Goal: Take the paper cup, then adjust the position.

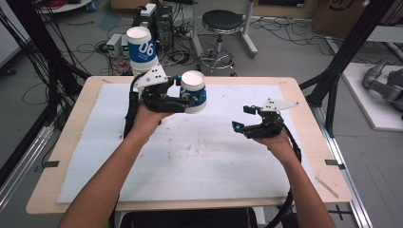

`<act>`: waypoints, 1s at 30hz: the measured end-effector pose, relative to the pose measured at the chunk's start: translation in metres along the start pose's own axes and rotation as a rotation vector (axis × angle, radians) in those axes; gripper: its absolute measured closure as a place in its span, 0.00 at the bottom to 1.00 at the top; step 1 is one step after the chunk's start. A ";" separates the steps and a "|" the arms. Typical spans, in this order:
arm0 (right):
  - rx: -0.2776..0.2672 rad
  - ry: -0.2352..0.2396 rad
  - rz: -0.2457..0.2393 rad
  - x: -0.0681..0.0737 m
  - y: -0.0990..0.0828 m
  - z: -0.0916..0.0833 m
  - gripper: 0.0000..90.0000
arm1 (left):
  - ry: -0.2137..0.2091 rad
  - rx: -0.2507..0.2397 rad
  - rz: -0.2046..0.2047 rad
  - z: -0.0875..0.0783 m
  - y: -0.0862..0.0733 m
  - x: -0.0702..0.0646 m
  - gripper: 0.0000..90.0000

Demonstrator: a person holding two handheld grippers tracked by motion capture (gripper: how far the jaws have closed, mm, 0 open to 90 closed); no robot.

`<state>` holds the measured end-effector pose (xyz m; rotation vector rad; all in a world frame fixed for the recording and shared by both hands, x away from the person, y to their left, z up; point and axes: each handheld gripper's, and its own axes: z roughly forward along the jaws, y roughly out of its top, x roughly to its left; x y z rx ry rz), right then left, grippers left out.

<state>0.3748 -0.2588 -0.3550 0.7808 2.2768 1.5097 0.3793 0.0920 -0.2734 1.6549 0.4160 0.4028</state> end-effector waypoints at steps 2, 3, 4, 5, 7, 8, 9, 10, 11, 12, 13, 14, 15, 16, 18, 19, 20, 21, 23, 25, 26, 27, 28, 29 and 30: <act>-0.007 0.011 0.005 0.002 -0.004 0.000 0.19 | 0.002 -0.004 -0.007 0.000 -0.004 -0.001 0.31; -0.009 0.016 0.007 0.003 -0.005 0.000 0.19 | 0.005 0.000 -0.002 0.000 -0.005 -0.002 0.31; -0.012 0.024 0.011 0.005 -0.006 -0.001 0.19 | 0.005 0.001 -0.001 0.001 -0.007 -0.003 0.31; -0.012 0.033 0.008 0.007 -0.008 -0.001 0.19 | 0.001 0.004 -0.007 0.001 -0.008 -0.003 0.31; -0.019 0.037 0.003 0.010 -0.010 -0.002 0.19 | -0.001 0.004 -0.003 0.002 -0.011 -0.005 0.31; -0.027 0.042 0.000 0.012 -0.011 -0.002 0.19 | -0.003 0.005 -0.007 0.003 -0.012 -0.006 0.31; -0.032 0.046 -0.002 0.014 -0.011 -0.002 0.19 | -0.005 0.011 -0.002 0.004 -0.014 -0.007 0.31; -0.033 0.053 -0.002 0.016 -0.012 -0.002 0.19 | -0.009 0.016 0.001 0.005 -0.016 -0.009 0.31; -0.034 0.057 -0.006 0.018 -0.013 -0.001 0.19 | -0.012 0.019 0.000 0.006 -0.017 -0.010 0.31; -0.040 0.063 -0.012 0.020 -0.014 -0.001 0.19 | -0.016 0.022 0.002 0.007 -0.019 -0.011 0.31; -0.044 0.072 -0.016 0.022 -0.015 0.000 0.19 | -0.017 0.027 0.004 0.008 -0.021 -0.013 0.31; -0.049 0.074 -0.023 0.024 -0.016 0.001 0.19 | -0.020 0.032 0.003 0.009 -0.022 -0.013 0.31; -0.054 0.073 -0.022 0.025 -0.017 0.002 0.19 | -0.022 0.036 0.000 0.010 -0.024 -0.014 0.31; -0.060 0.077 -0.014 0.026 -0.018 0.003 0.19 | -0.025 0.042 0.003 0.011 -0.026 -0.014 0.31; -0.072 0.084 -0.009 0.027 -0.019 0.005 0.19 | -0.036 0.048 -0.003 0.012 -0.030 -0.016 0.31; -0.070 0.088 -0.009 0.028 -0.019 0.006 0.19 | -0.041 0.048 -0.006 0.013 -0.033 -0.017 0.31; -0.072 0.092 -0.014 0.030 -0.019 0.007 0.19 | -0.044 0.049 -0.008 0.013 -0.035 -0.017 0.31; -0.074 0.098 -0.012 0.031 -0.019 0.007 0.19 | -0.046 0.044 -0.013 0.014 -0.037 -0.019 0.31; -0.087 0.109 -0.021 0.035 -0.017 0.007 0.19 | -0.056 0.047 -0.015 0.015 -0.042 -0.022 0.31; -0.096 0.122 -0.033 0.039 -0.015 0.008 0.19 | -0.065 0.045 -0.014 0.016 -0.045 -0.025 0.31; -0.102 0.134 -0.036 0.041 -0.014 0.008 0.19 | -0.070 0.043 -0.013 0.017 -0.046 -0.026 0.31; -0.106 0.141 -0.041 0.043 -0.013 0.010 0.19 | -0.071 0.043 -0.017 0.018 -0.046 -0.028 0.31; -0.109 0.142 -0.049 0.044 -0.012 0.011 0.19 | -0.074 0.046 -0.017 0.019 -0.047 -0.029 0.31; -0.108 0.155 -0.042 0.046 -0.012 0.014 0.19 | -0.074 0.047 -0.012 0.020 -0.047 -0.029 0.31; -0.109 0.158 -0.047 0.046 -0.011 0.017 0.19 | -0.080 0.046 -0.013 0.021 -0.047 -0.030 0.31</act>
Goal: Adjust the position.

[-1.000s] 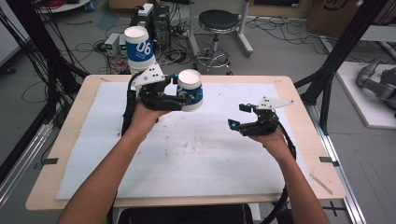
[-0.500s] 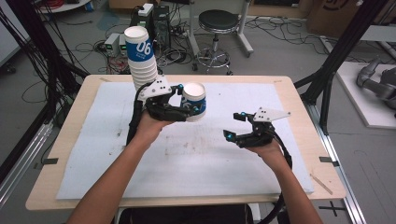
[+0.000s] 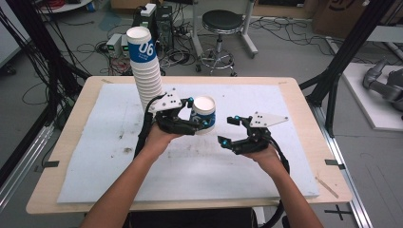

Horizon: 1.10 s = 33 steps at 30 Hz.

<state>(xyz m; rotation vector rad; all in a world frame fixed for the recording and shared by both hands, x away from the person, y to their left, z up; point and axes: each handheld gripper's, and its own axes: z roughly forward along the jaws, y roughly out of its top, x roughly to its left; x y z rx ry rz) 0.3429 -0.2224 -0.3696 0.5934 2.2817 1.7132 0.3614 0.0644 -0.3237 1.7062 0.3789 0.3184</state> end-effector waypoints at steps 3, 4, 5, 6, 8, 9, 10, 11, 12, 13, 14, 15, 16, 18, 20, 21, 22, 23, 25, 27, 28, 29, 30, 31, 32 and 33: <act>-0.006 0.021 0.001 0.000 0.002 0.009 0.19 | -0.008 0.002 0.003 0.003 0.000 -0.003 0.31; -0.008 0.030 0.002 0.001 0.003 0.012 0.19 | -0.011 0.000 0.004 0.004 0.000 -0.003 0.31; -0.013 0.035 -0.007 0.001 0.004 0.014 0.19 | -0.014 -0.002 0.005 0.005 0.000 -0.004 0.31; -0.017 0.043 -0.006 0.002 0.005 0.015 0.19 | -0.017 -0.002 0.003 0.006 0.000 -0.004 0.31; -0.026 0.046 -0.010 0.001 0.007 0.017 0.19 | -0.027 -0.002 -0.003 0.008 -0.001 -0.004 0.31; -0.026 0.048 -0.006 0.001 0.007 0.018 0.19 | -0.031 -0.005 -0.008 0.008 -0.001 -0.005 0.31; -0.031 0.046 -0.005 0.001 0.008 0.019 0.19 | -0.036 -0.007 -0.010 0.009 -0.001 -0.005 0.31; -0.034 0.047 -0.004 0.001 0.008 0.020 0.19 | -0.045 -0.013 -0.014 0.010 -0.001 -0.005 0.31; -0.035 0.049 -0.003 0.001 0.008 0.021 0.19 | -0.047 -0.015 -0.016 0.010 -0.001 -0.006 0.31; -0.035 0.050 -0.005 0.001 0.008 0.022 0.19 | -0.051 -0.015 -0.014 0.011 -0.001 -0.006 0.31; -0.034 0.057 -0.004 0.001 0.008 0.023 0.19 | -0.053 -0.014 -0.013 0.011 -0.001 -0.006 0.31; -0.031 0.061 -0.006 0.001 0.008 0.024 0.19 | -0.054 -0.013 -0.014 0.012 -0.002 -0.006 0.32; -0.030 0.065 -0.004 0.001 0.008 0.025 0.18 | -0.059 -0.012 -0.016 0.012 -0.002 -0.006 0.32; -0.027 0.069 -0.007 0.001 0.008 0.027 0.18 | -0.061 -0.010 -0.015 0.012 -0.003 -0.006 0.32; -0.022 0.077 -0.035 0.001 0.009 0.028 0.22 | -0.060 -0.006 -0.011 0.013 -0.003 -0.007 0.32; -0.015 0.078 -0.034 0.001 0.009 0.027 0.24 | -0.060 -0.006 -0.009 0.013 -0.004 -0.007 0.32; -0.011 0.079 -0.040 0.001 0.009 0.027 0.27 | -0.064 -0.008 -0.006 0.012 -0.004 -0.007 0.32; -0.011 0.083 -0.040 0.000 0.010 0.026 0.30 | -0.070 -0.005 -0.004 0.012 -0.004 -0.007 0.32; 0.001 0.084 -0.056 -0.001 0.011 0.023 0.33 | -0.071 0.003 -0.007 0.012 -0.004 -0.007 0.31; 0.011 0.090 -0.057 -0.001 0.012 0.022 0.34 | -0.070 -0.002 0.000 0.012 -0.003 -0.009 0.31; 0.014 0.091 -0.056 -0.001 0.013 0.021 0.35 | -0.072 -0.002 0.001 0.012 -0.003 -0.009 0.30; 0.021 0.094 -0.058 -0.001 0.014 0.021 0.36 | -0.072 -0.001 -0.001 0.012 -0.003 -0.009 0.30; 0.025 0.094 -0.060 -0.001 0.015 0.021 0.37 | -0.071 -0.001 -0.004 0.012 -0.003 -0.009 0.30; 0.031 0.095 -0.064 -0.001 0.015 0.021 0.38 | -0.070 0.004 -0.003 0.012 -0.003 -0.009 0.30; 0.035 0.095 -0.068 -0.001 0.016 0.021 0.38 | -0.069 0.004 -0.006 0.012 -0.003 -0.009 0.30; 0.036 0.097 -0.068 -0.001 0.016 0.020 0.38 | -0.068 0.006 -0.006 0.012 -0.003 -0.009 0.29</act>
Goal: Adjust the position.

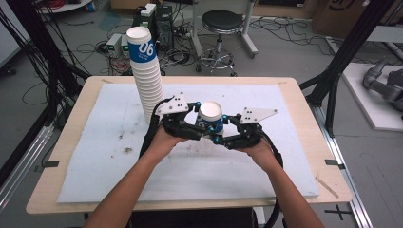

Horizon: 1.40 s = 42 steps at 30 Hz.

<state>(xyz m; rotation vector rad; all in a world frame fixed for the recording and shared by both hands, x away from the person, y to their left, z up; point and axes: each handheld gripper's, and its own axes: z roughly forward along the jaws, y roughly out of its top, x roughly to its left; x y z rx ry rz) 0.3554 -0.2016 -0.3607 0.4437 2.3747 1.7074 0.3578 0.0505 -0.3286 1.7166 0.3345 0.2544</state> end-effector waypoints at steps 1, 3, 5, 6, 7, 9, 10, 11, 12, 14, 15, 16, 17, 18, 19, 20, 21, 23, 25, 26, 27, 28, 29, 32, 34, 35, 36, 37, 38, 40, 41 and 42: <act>0.002 -0.001 0.000 0.000 0.000 0.000 0.39 | -0.001 0.001 -0.001 0.000 0.000 0.000 0.29; 0.006 -0.007 -0.006 0.001 0.000 0.000 0.39 | 0.003 0.004 0.003 0.000 0.000 0.000 0.29; 0.010 -0.010 -0.008 0.001 0.000 0.000 0.39 | 0.015 0.019 0.018 0.001 0.001 -0.001 0.27; 0.012 -0.016 -0.011 0.000 0.000 -0.001 0.39 | 0.023 0.033 0.023 0.001 0.001 -0.002 0.24; 0.013 -0.017 -0.008 0.000 0.000 -0.002 0.39 | 0.026 0.037 0.026 0.000 0.002 -0.002 0.22; 0.024 -0.027 -0.016 -0.001 0.000 -0.005 0.39 | 0.024 0.045 0.043 -0.003 0.006 -0.001 0.21; 0.041 -0.039 -0.028 -0.002 0.001 -0.007 0.39 | 0.025 0.043 0.049 -0.005 0.009 0.000 0.21; 0.064 -0.046 -0.047 -0.002 0.002 -0.008 0.39 | 0.018 0.049 0.057 -0.006 0.011 0.001 0.21; 0.085 -0.051 -0.064 -0.002 0.003 -0.008 0.39 | 0.011 0.060 0.061 -0.006 0.015 0.002 0.21; 0.131 -0.050 -0.096 0.000 0.006 -0.008 0.39 | -0.006 0.083 0.068 -0.004 0.019 0.002 0.21; 0.138 -0.038 -0.096 0.000 0.008 -0.008 0.39 | -0.017 0.094 0.073 -0.002 0.020 0.002 0.21; 0.146 -0.026 -0.107 0.000 0.009 -0.007 0.38 | -0.027 0.107 0.080 -0.001 0.021 0.001 0.21; 0.159 -0.020 -0.116 0.001 0.009 -0.007 0.38 | -0.052 0.115 0.089 0.000 0.022 0.001 0.25; 0.167 -0.011 -0.120 0.001 0.009 -0.006 0.37 | -0.073 0.108 0.091 0.000 0.021 0.001 0.33; 0.164 -0.001 -0.112 0.001 0.008 -0.006 0.36 | -0.077 0.109 0.087 0.000 0.022 0.001 0.33; 0.157 0.004 -0.110 0.000 0.007 -0.007 0.34 | -0.082 0.105 0.075 0.000 0.021 0.002 0.33; 0.142 0.010 -0.096 0.000 0.006 -0.007 0.30 | -0.087 0.099 0.066 0.000 0.021 0.002 0.34; 0.081 0.014 -0.056 -0.001 0.002 -0.007 0.24 | -0.093 0.090 0.049 -0.001 0.019 0.004 0.34; 0.022 0.002 0.004 0.000 0.000 -0.007 0.19 | -0.105 0.046 0.019 -0.002 0.017 0.004 0.34; 0.004 0.016 0.021 0.000 -0.001 -0.006 0.19 | -0.107 0.036 0.021 -0.003 0.016 0.005 0.34; -0.009 0.023 0.025 0.000 -0.002 -0.005 0.19 | -0.111 0.030 0.014 -0.003 0.015 0.005 0.34; -0.012 0.026 0.026 0.000 -0.003 -0.004 0.19 | -0.113 0.024 0.005 -0.004 0.013 0.006 0.34; -0.013 0.031 0.030 0.000 -0.004 -0.004 0.19 | -0.115 0.021 -0.002 -0.005 0.012 0.007 0.34; -0.004 0.068 0.008 0.000 -0.003 -0.005 0.31 | -0.126 0.015 -0.010 -0.007 0.009 0.007 0.35; 0.024 0.072 -0.018 0.001 -0.002 -0.006 0.34 | -0.126 0.035 -0.006 -0.006 0.008 0.006 0.35; 0.045 0.069 -0.032 0.000 -0.001 -0.007 0.35 | -0.124 0.043 -0.014 -0.006 0.008 0.006 0.34; 0.064 0.065 -0.042 0.000 0.001 -0.007 0.35 | -0.122 0.044 -0.018 -0.006 0.008 0.005 0.34; 0.078 0.066 -0.058 -0.001 0.003 -0.008 0.36 | -0.122 0.057 -0.004 -0.006 0.008 0.005 0.34; 0.092 0.065 -0.074 -0.001 0.005 -0.009 0.36 | -0.116 0.075 0.014 -0.006 0.009 0.004 0.33; 0.142 0.054 -0.106 0.000 0.009 -0.010 0.36 | -0.085 0.122 0.044 -0.005 0.013 0.001 0.26; 0.171 0.053 -0.120 0.001 0.010 -0.010 0.36 | -0.086 0.138 0.042 -0.004 0.015 0.002 0.22; 0.193 0.060 -0.135 0.002 0.012 -0.010 0.36 | -0.103 0.140 0.035 -0.004 0.016 0.002 0.21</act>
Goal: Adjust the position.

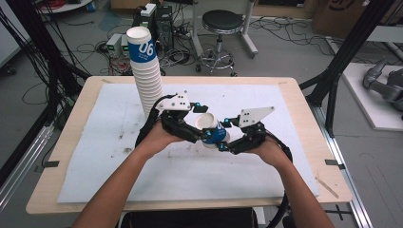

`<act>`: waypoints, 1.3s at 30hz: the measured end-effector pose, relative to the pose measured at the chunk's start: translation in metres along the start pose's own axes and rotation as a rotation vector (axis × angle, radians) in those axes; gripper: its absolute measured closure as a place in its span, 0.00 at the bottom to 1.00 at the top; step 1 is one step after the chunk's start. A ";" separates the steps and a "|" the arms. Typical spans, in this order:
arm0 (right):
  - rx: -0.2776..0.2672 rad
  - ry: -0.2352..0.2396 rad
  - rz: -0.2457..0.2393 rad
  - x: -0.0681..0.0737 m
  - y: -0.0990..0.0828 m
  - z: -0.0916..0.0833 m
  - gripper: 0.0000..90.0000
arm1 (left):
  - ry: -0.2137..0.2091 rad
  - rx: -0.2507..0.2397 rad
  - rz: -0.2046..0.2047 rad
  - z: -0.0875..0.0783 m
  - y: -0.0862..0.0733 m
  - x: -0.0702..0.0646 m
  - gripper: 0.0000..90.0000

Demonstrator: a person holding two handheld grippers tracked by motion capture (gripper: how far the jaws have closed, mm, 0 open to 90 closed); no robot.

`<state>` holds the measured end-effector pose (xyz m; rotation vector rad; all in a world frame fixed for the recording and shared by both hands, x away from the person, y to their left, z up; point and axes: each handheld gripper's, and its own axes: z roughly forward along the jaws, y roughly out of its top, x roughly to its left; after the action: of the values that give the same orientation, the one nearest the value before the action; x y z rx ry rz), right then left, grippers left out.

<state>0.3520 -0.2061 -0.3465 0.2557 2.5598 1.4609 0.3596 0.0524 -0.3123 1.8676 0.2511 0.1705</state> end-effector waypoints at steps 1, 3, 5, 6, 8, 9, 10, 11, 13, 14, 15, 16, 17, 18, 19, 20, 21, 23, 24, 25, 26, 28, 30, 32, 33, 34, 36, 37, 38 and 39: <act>0.015 -0.001 -0.016 0.001 0.002 0.000 0.36 | -0.008 0.010 0.004 0.000 0.001 0.000 0.21; 0.027 0.004 -0.039 0.002 0.004 0.000 0.36 | -0.024 0.035 0.009 0.001 0.002 0.001 0.22; 0.034 0.006 -0.056 0.003 0.005 0.000 0.36 | -0.062 0.043 0.010 0.002 0.001 0.002 0.26; 0.040 0.010 -0.056 0.003 0.004 0.000 0.36 | -0.092 0.046 0.028 0.002 0.000 0.002 0.33; 0.040 0.028 -0.052 0.002 0.002 -0.001 0.35 | -0.102 0.054 0.027 0.003 -0.001 0.002 0.36; 0.030 0.030 -0.050 0.002 0.000 -0.001 0.33 | -0.109 0.053 0.024 0.003 -0.001 0.003 0.36; 0.021 0.025 -0.045 0.003 -0.001 -0.001 0.31 | -0.110 0.050 0.023 0.003 -0.002 0.004 0.36; 0.002 0.017 -0.023 0.003 -0.003 -0.002 0.28 | -0.112 0.037 0.020 0.002 -0.003 0.005 0.36; -0.078 0.009 0.029 0.000 -0.005 -0.004 0.24 | -0.110 0.004 0.002 0.002 -0.006 0.006 0.37; -0.118 -0.002 0.058 0.000 -0.007 -0.006 0.21 | -0.107 -0.011 -0.002 0.001 -0.007 0.007 0.37; -0.155 -0.012 0.085 -0.001 -0.009 -0.007 0.21 | -0.108 -0.034 -0.011 0.000 -0.008 0.007 0.37; -0.189 -0.006 0.116 -0.002 -0.012 -0.008 0.20 | -0.110 -0.061 -0.022 -0.001 -0.009 0.007 0.37; -0.215 -0.005 0.144 -0.002 -0.014 -0.008 0.17 | -0.109 -0.081 -0.030 -0.002 -0.010 0.008 0.37; -0.229 -0.010 0.151 -0.002 -0.017 -0.006 0.17 | -0.108 -0.099 -0.036 -0.002 -0.011 0.008 0.37; -0.243 -0.003 0.162 -0.001 -0.018 -0.004 0.17 | -0.114 -0.108 -0.035 -0.002 -0.012 0.008 0.37; -0.247 0.006 0.174 0.000 -0.019 -0.002 0.17 | -0.114 -0.111 -0.038 -0.002 -0.013 0.008 0.37; -0.247 0.014 0.177 0.000 -0.020 0.000 0.17 | -0.116 -0.110 -0.039 -0.001 -0.014 0.008 0.37; -0.236 0.023 0.177 0.001 -0.020 0.004 0.17 | -0.118 -0.112 -0.033 -0.001 -0.014 0.007 0.37; -0.236 0.025 0.173 0.001 -0.020 0.005 0.17 | -0.117 -0.114 -0.031 -0.001 -0.014 0.007 0.37; -0.236 0.027 0.169 0.002 -0.020 0.005 0.17 | -0.116 -0.117 -0.034 -0.002 -0.014 0.007 0.37; -0.242 0.025 0.169 0.001 -0.019 0.005 0.17 | -0.116 -0.120 -0.032 -0.002 -0.014 0.007 0.37; -0.271 0.028 0.185 0.000 -0.020 0.000 0.17 | -0.095 -0.122 -0.030 -0.005 -0.014 0.009 0.37; -0.298 0.035 0.192 0.000 -0.020 -0.005 0.17 | -0.091 -0.124 -0.034 -0.005 -0.014 0.011 0.37; -0.302 0.041 0.189 0.000 -0.019 -0.006 0.17 | -0.095 -0.134 -0.033 -0.006 -0.014 0.010 0.37; -0.279 0.037 0.181 0.001 -0.019 -0.004 0.17 | -0.099 -0.141 -0.035 -0.005 -0.013 0.010 0.37; -0.263 0.033 0.179 0.001 -0.020 -0.002 0.17 | -0.111 -0.146 -0.033 -0.005 -0.013 0.009 0.37; -0.235 0.046 0.186 0.002 -0.020 0.004 0.17 | -0.129 -0.151 -0.022 -0.003 -0.012 0.007 0.37; -0.226 0.053 0.177 0.003 -0.020 0.007 0.17 | -0.143 -0.152 -0.020 -0.003 -0.012 0.006 0.37; -0.222 0.064 0.168 0.003 -0.019 0.009 0.17 | -0.150 -0.150 -0.014 -0.002 -0.012 0.005 0.37; -0.213 0.075 0.154 0.004 -0.019 0.011 0.18 | -0.151 -0.152 -0.019 -0.002 -0.011 0.003 0.37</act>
<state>0.3493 -0.2051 -0.3686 0.3797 2.4612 1.8153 0.3613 0.0582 -0.3225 1.7169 0.1470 0.0341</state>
